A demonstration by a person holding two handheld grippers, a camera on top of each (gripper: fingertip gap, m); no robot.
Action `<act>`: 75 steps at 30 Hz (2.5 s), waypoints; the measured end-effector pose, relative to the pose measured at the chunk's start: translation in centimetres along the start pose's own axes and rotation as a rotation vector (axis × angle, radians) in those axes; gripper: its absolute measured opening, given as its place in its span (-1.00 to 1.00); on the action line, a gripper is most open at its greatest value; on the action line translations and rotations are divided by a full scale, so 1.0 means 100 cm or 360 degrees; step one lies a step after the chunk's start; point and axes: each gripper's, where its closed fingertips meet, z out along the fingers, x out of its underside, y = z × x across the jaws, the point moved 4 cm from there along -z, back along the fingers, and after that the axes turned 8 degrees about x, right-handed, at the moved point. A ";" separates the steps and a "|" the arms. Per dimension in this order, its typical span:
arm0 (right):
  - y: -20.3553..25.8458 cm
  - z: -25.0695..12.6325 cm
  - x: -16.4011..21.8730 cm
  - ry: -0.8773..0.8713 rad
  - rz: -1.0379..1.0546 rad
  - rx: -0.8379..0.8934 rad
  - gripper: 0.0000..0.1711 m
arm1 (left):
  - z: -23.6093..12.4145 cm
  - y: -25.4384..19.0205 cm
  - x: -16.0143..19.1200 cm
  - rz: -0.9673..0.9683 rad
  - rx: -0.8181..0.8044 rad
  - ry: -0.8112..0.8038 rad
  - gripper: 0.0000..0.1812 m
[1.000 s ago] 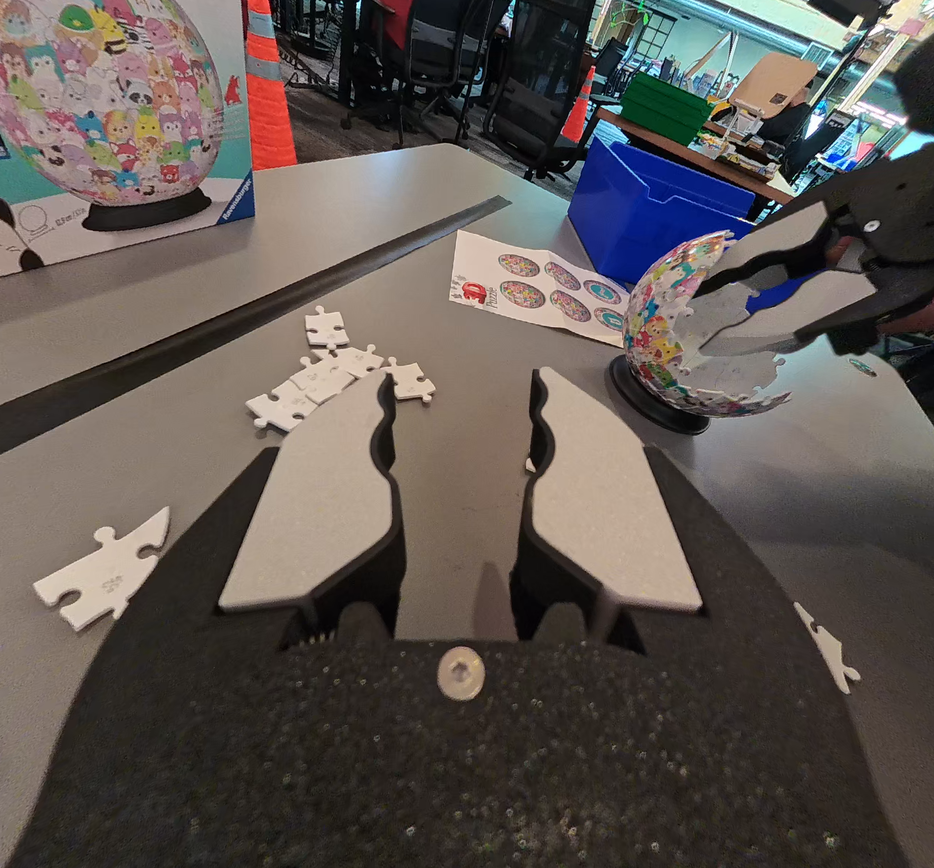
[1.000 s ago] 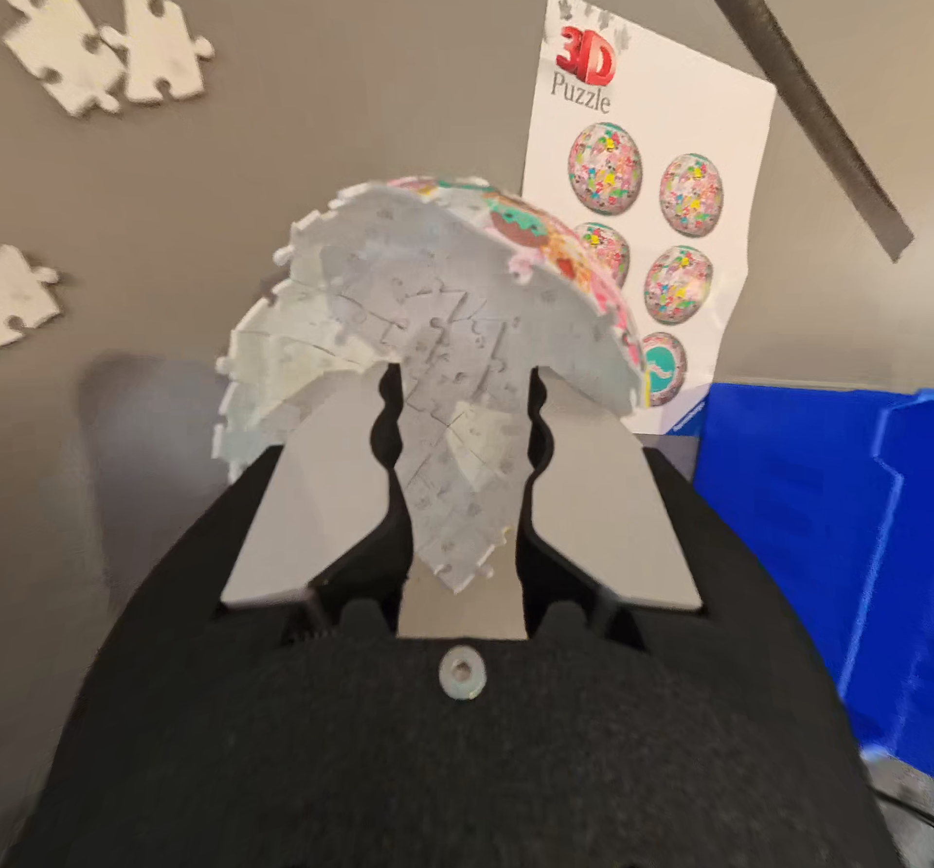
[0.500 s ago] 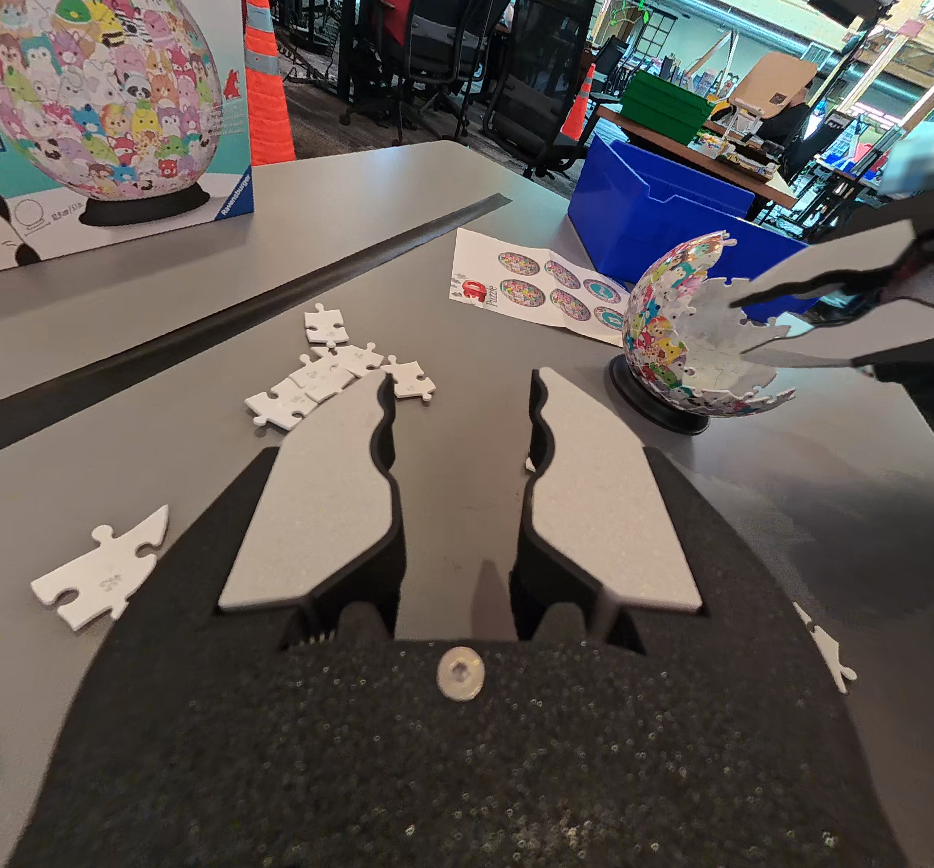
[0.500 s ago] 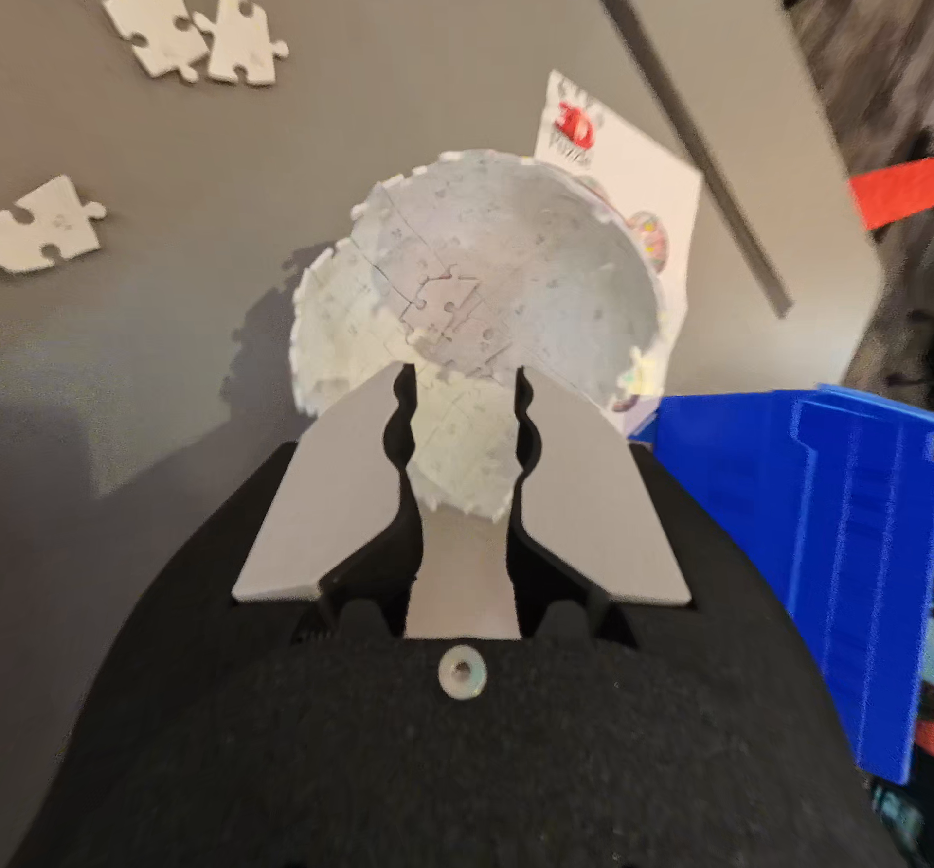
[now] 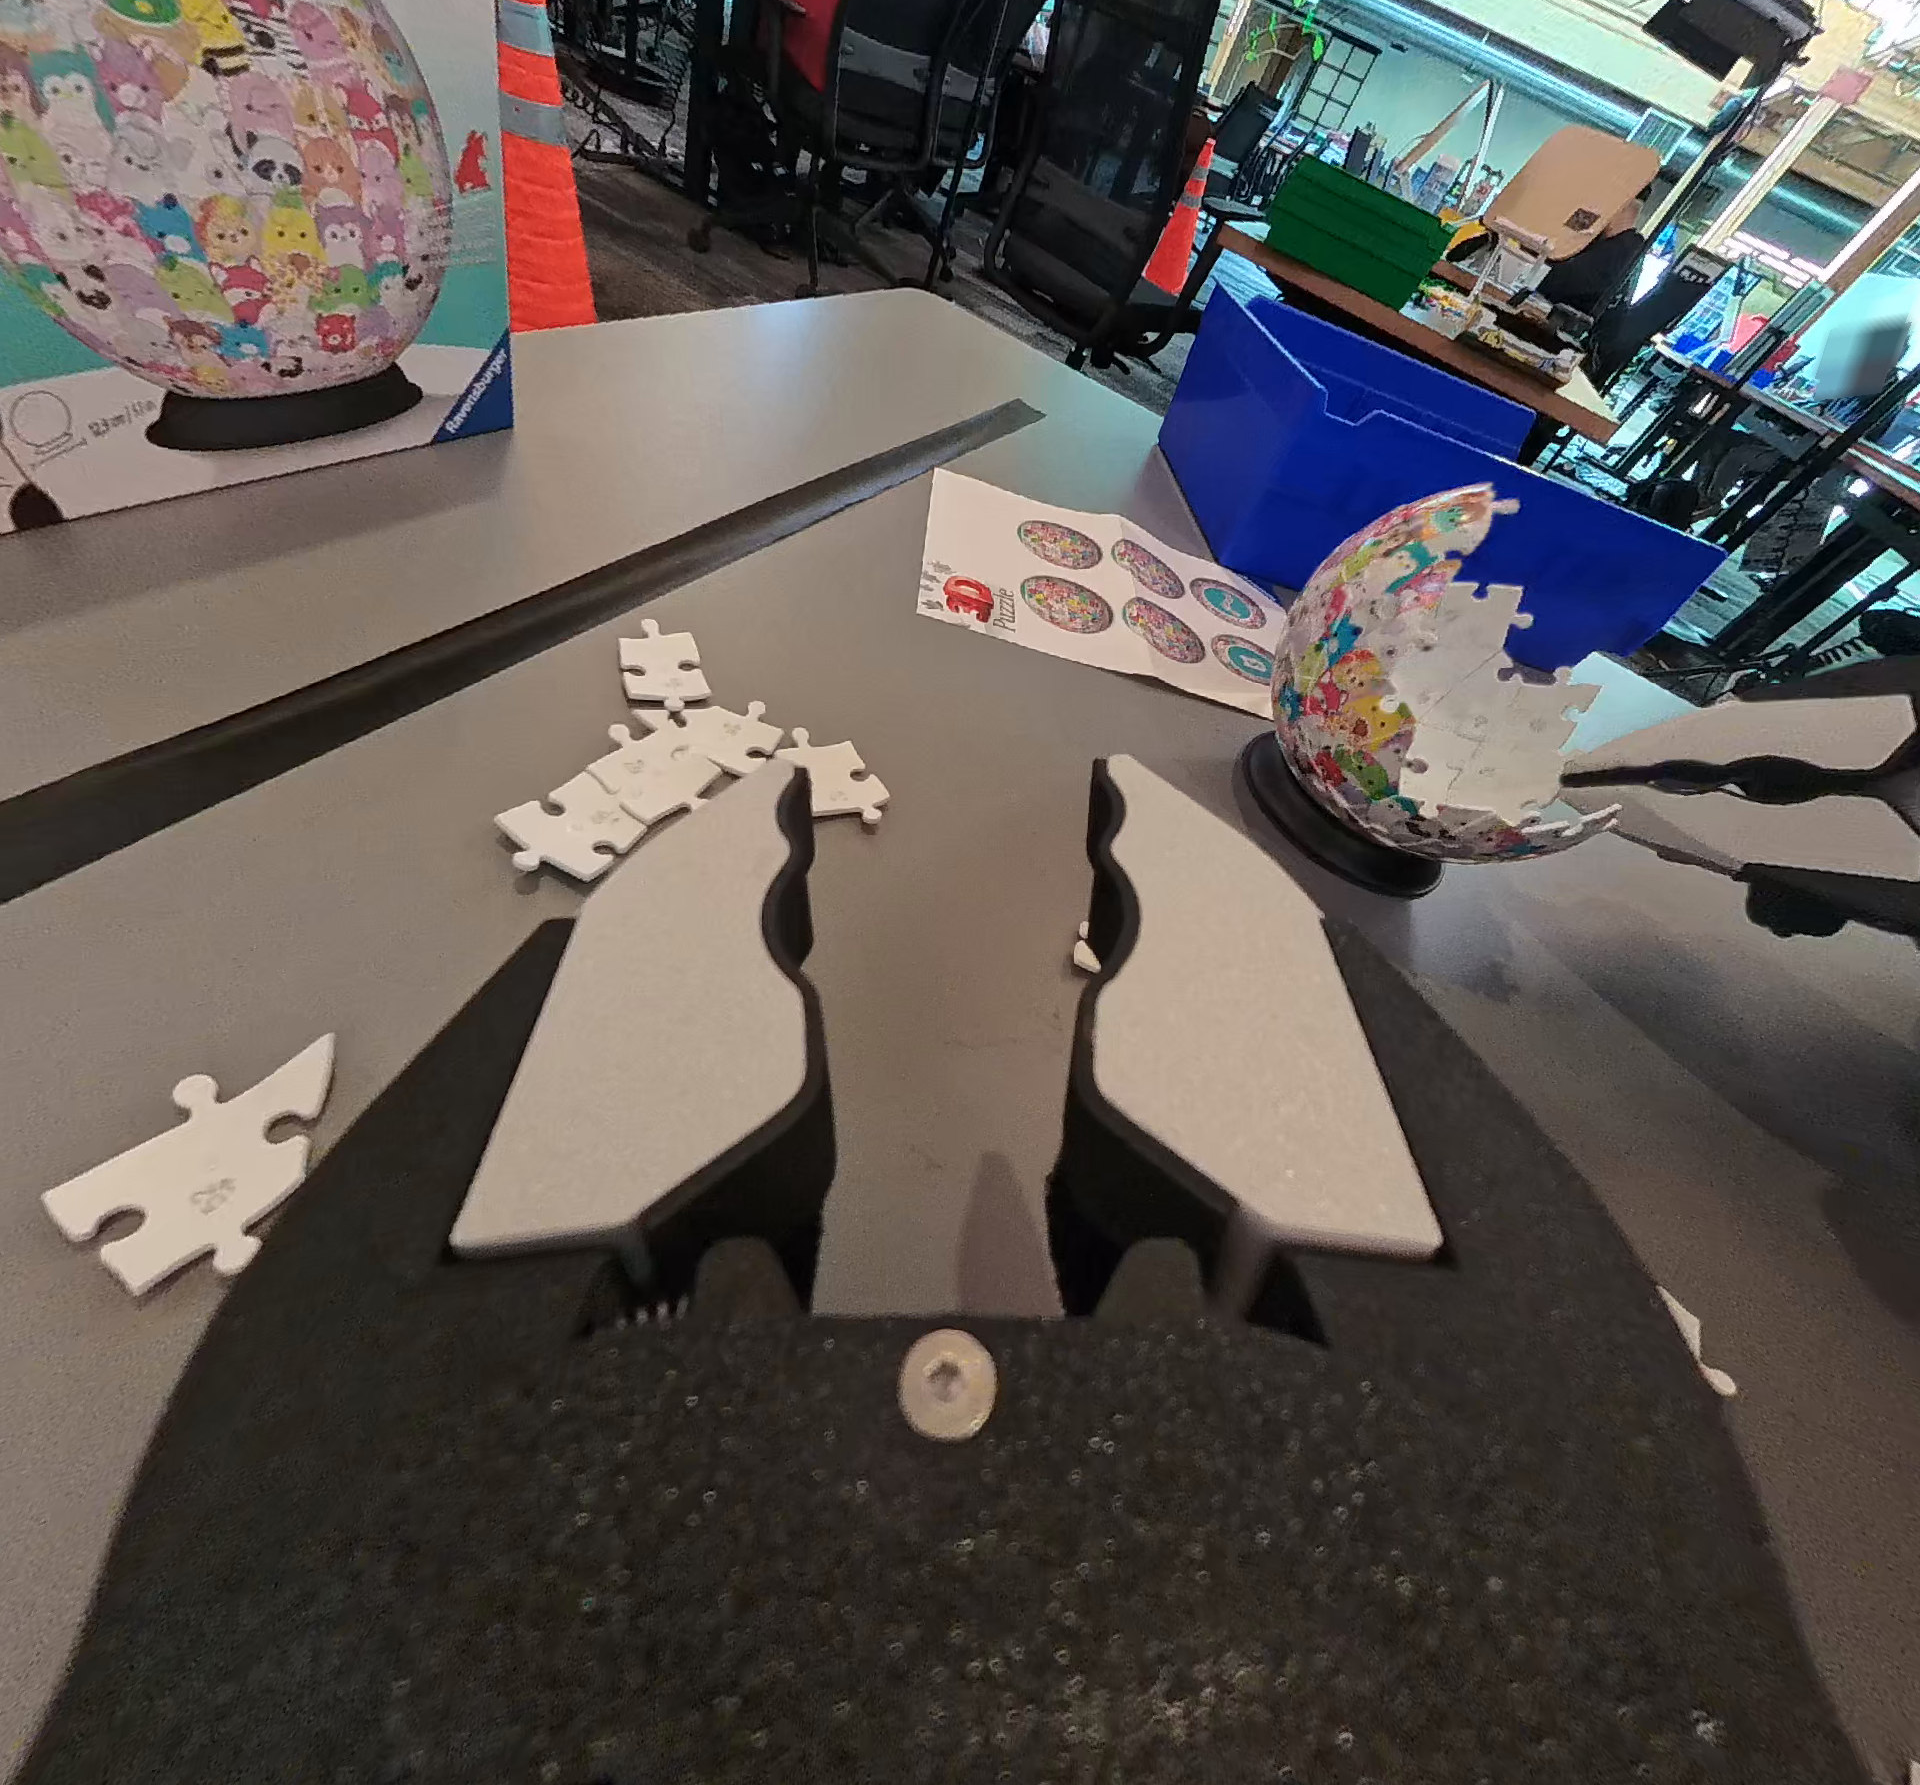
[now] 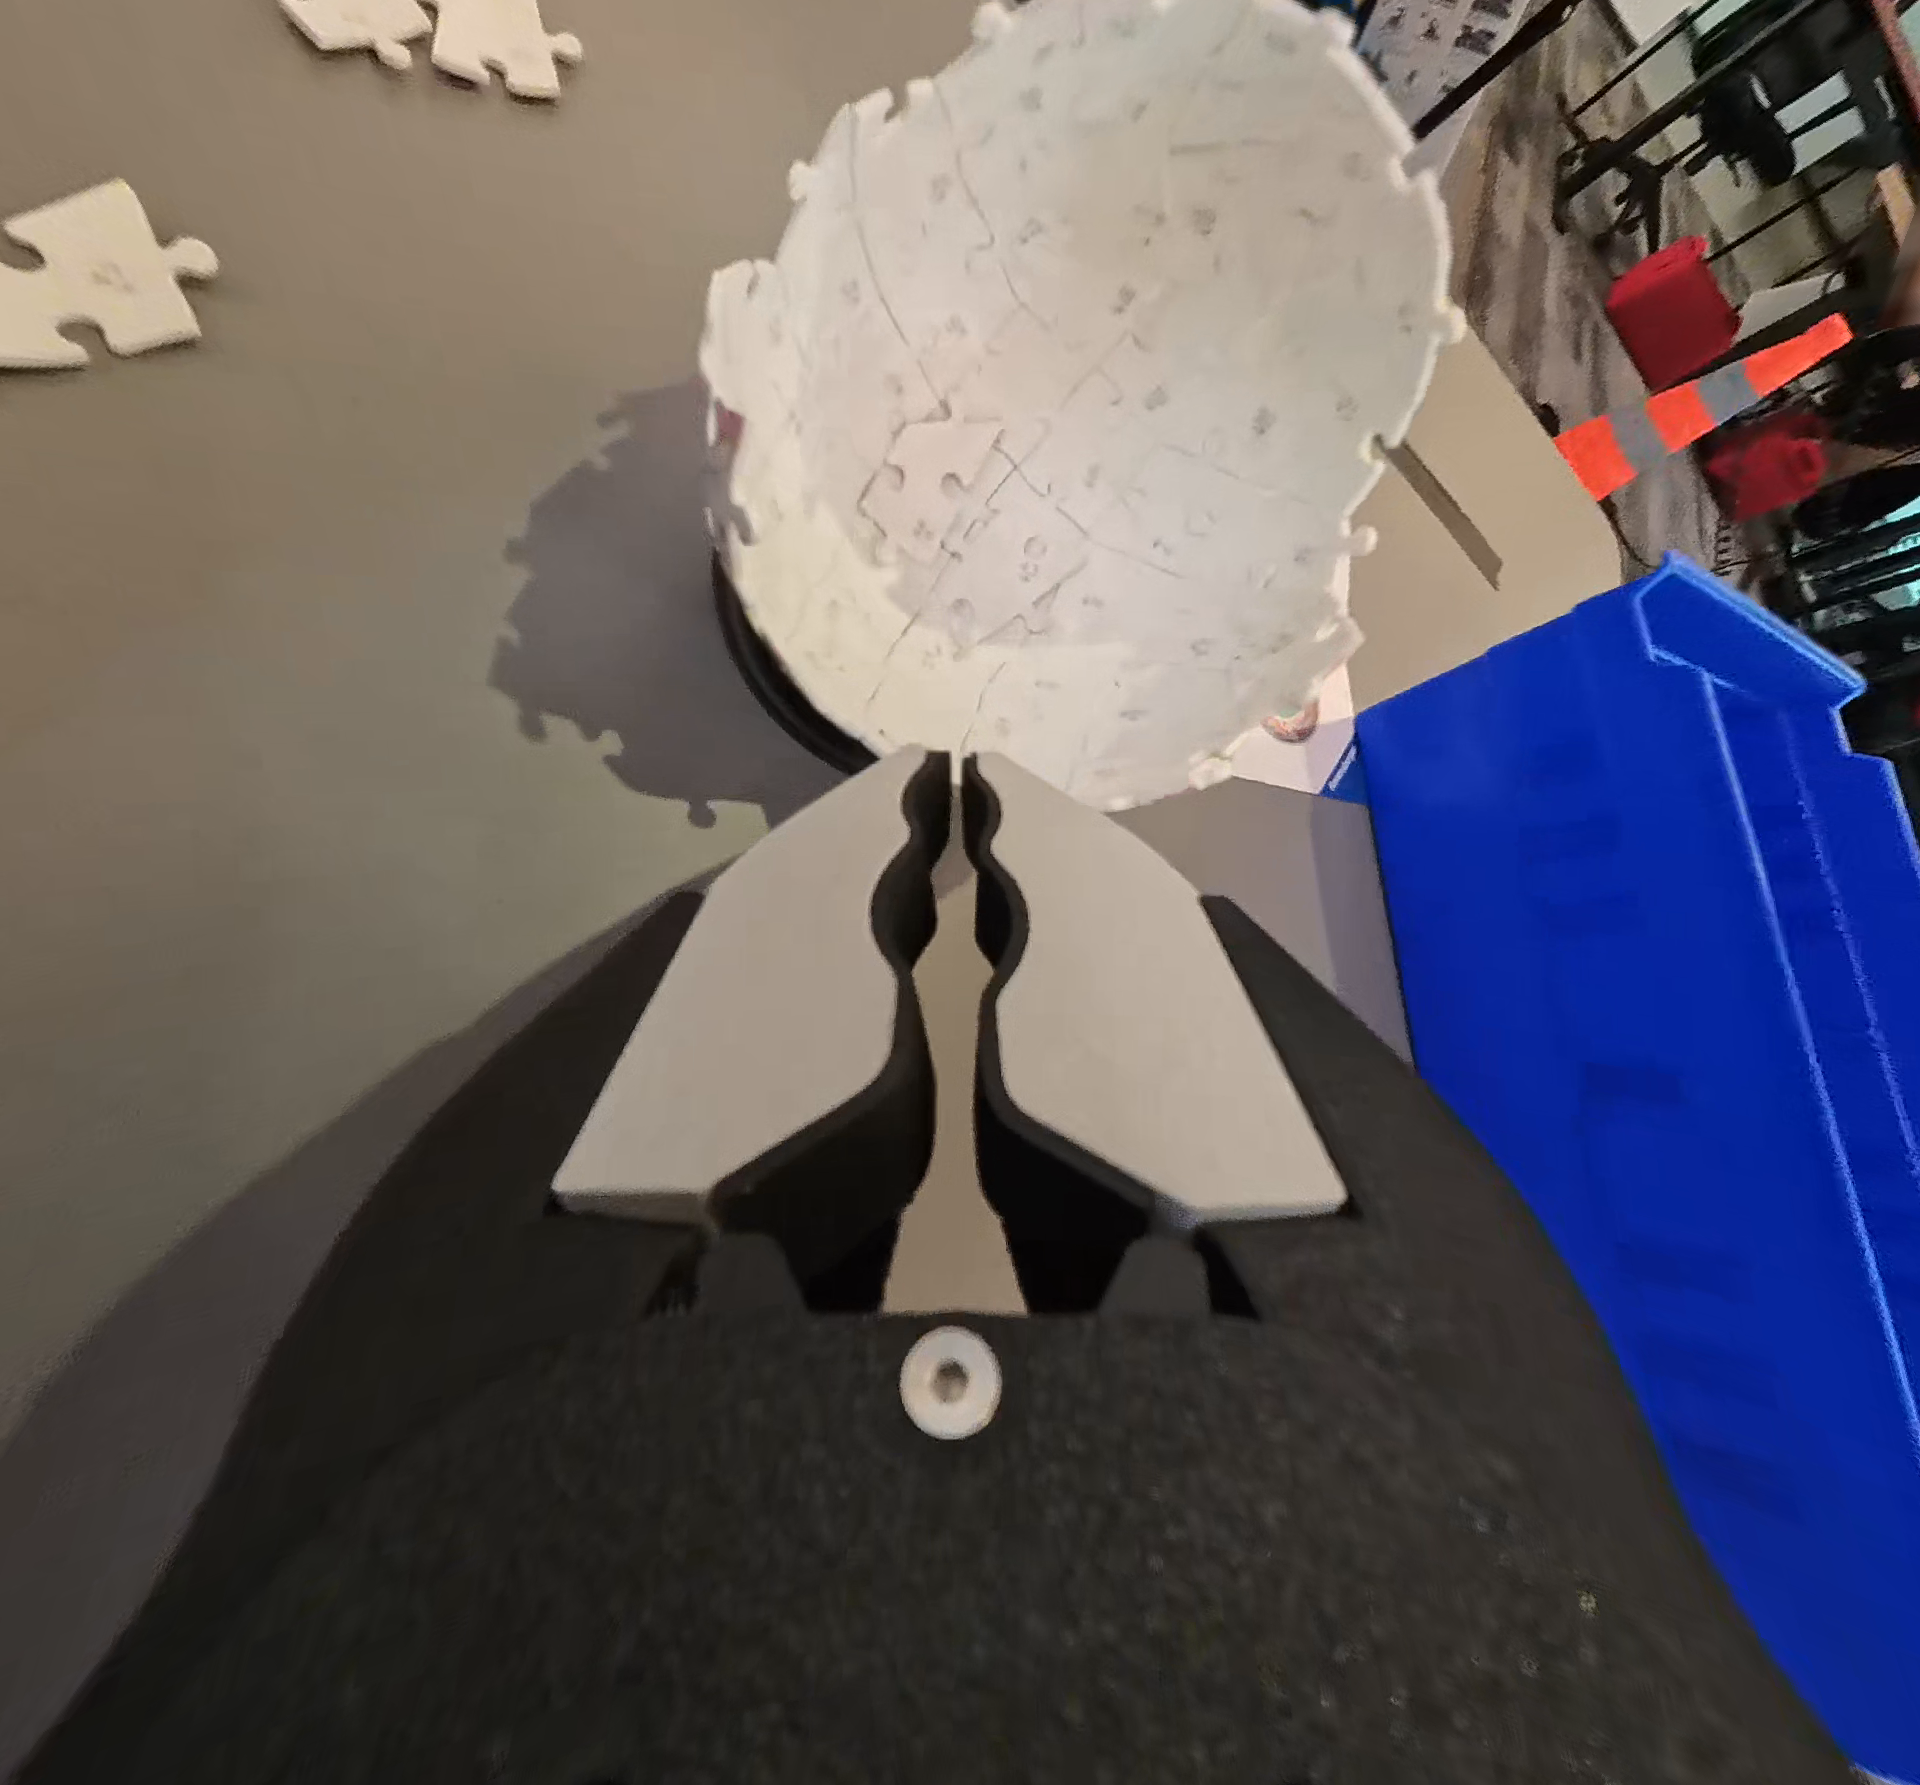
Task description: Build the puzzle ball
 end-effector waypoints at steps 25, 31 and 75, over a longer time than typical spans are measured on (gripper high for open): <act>-0.016 0.012 -0.045 -0.0066 -0.0223 -0.0194 -0.77 | 0.001 0.000 0.001 -0.0013 0.0012 0.0011 -0.45; -0.027 0.036 -0.041 0.0240 -0.0297 -0.0463 -0.57 | 0.000 0.000 0.000 -0.0013 0.0011 0.0004 -0.45; -0.024 0.038 -0.049 -0.0150 -0.1790 -0.1337 -0.65 | 0.004 -0.001 0.003 -0.0031 0.0060 0.0048 -0.45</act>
